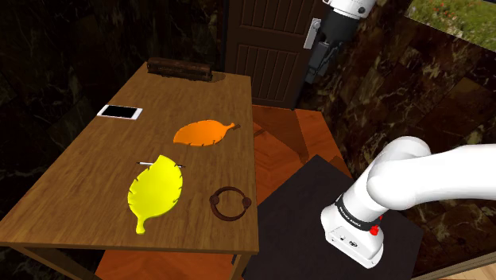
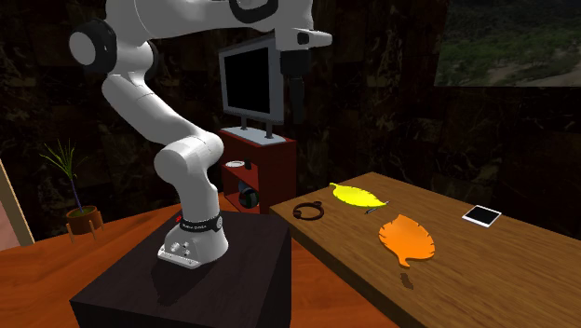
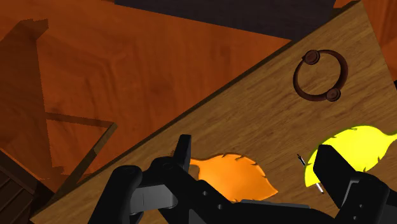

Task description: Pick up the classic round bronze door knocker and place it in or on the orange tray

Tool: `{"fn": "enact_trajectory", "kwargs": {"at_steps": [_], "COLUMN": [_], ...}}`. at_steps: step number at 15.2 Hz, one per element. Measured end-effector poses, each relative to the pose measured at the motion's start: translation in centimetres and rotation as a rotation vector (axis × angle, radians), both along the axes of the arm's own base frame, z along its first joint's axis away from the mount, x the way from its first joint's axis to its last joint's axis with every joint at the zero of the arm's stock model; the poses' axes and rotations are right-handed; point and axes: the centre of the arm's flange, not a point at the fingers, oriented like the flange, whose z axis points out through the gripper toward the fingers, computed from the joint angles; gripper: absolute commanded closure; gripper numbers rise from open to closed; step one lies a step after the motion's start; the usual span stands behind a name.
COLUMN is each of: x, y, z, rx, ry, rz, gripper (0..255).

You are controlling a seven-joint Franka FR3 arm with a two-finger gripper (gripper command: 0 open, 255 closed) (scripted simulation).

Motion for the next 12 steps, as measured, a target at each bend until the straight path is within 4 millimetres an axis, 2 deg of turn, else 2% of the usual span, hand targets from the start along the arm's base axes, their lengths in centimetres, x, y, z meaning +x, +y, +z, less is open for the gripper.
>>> {"fn": "enact_trajectory", "kwargs": {"at_steps": [1,4,9,12], "x": [0.0,-0.1,-1.0,-0.7], "y": [0.0,1.6,4.9,7.3], "z": [0.0,-2.2,-8.0,-11.1], "rx": [0.000,-0.004,-0.012,-0.017], "ry": [0.000,0.002,0.007,0.009], "rz": [0.000,-0.007,-0.024,-0.034], "gripper": [0,0,0,0]}}
